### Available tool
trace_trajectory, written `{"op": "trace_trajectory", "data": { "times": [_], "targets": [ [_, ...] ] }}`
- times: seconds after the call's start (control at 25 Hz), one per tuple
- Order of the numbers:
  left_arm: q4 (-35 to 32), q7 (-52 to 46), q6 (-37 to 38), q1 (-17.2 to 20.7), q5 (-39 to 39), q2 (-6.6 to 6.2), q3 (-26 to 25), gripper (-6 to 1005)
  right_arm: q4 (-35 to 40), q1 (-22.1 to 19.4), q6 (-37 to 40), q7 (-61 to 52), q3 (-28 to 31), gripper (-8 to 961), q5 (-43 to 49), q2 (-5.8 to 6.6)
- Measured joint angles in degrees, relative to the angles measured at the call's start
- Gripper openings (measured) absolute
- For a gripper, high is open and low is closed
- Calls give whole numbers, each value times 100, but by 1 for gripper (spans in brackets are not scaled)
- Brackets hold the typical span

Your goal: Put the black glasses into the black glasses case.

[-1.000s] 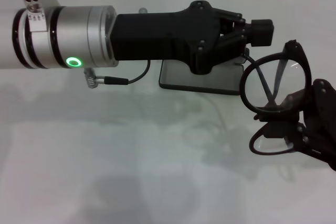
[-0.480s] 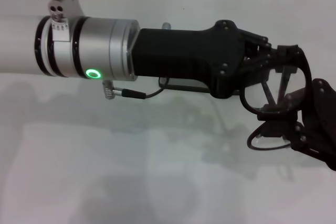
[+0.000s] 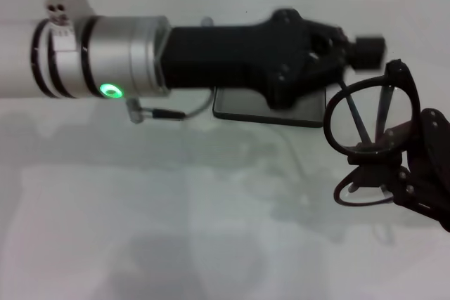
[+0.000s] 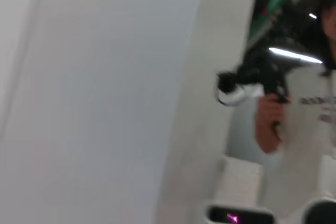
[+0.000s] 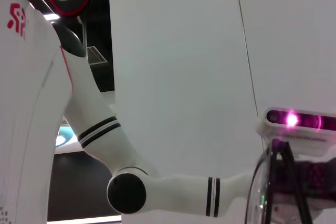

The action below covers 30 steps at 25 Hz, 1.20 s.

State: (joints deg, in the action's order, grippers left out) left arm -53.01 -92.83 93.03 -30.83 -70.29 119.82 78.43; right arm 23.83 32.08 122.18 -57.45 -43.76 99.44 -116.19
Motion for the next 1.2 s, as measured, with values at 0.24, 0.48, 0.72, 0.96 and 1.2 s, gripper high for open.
{"op": "trace_trajectory", "data": {
  "times": [0.24, 0.48, 0.72, 0.96, 1.2],
  "targets": [
    [81, 245, -348, 276, -64, -15, -1084, 49, 14, -115, 124, 443, -400, 125, -292, 0],
    [644, 192, -830, 262, -373, -41, -1390, 49, 685, -532, 124, 1093, -2011, 125, -1668, 26],
    [1472, 234, -740, -169, -401, -3, -847, 49, 1082, -405, 72, 1169, -2246, 125, -1998, 25],
    [1484, 337, -406, -305, 324, 11, 2, 49, 960, -54, -369, 1244, -2349, 126, -1956, 35],
    [1473, 476, -29, -336, 635, 0, 59, 49, 947, -56, -671, 1276, -2507, 126, -1939, 28]
  ]
}}
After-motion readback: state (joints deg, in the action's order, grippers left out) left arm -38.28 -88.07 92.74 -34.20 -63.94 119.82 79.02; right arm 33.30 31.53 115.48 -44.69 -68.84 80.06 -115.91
